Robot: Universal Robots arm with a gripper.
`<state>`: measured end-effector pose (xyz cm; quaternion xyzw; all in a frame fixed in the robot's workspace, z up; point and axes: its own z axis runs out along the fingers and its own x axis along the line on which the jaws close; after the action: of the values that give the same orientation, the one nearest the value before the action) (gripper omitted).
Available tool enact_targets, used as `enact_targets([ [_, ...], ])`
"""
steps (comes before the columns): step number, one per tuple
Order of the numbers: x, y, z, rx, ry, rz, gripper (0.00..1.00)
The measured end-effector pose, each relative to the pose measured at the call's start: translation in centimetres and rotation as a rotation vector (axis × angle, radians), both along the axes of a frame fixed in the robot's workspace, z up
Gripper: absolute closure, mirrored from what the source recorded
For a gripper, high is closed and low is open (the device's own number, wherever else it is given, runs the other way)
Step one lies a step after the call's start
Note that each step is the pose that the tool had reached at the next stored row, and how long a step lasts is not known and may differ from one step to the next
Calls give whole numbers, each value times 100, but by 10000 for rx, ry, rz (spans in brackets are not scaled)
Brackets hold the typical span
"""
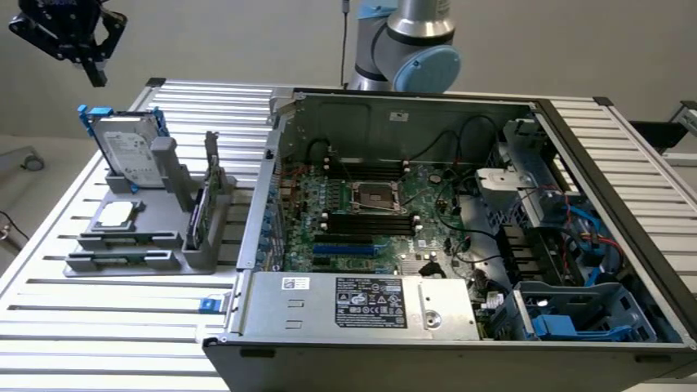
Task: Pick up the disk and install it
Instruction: 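Pick up the disk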
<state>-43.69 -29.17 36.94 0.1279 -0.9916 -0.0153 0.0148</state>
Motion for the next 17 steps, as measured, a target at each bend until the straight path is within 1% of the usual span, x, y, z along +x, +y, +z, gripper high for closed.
enact_targets([
  [17, 0, 0, -5, 0, 0, 3095, 89],
])
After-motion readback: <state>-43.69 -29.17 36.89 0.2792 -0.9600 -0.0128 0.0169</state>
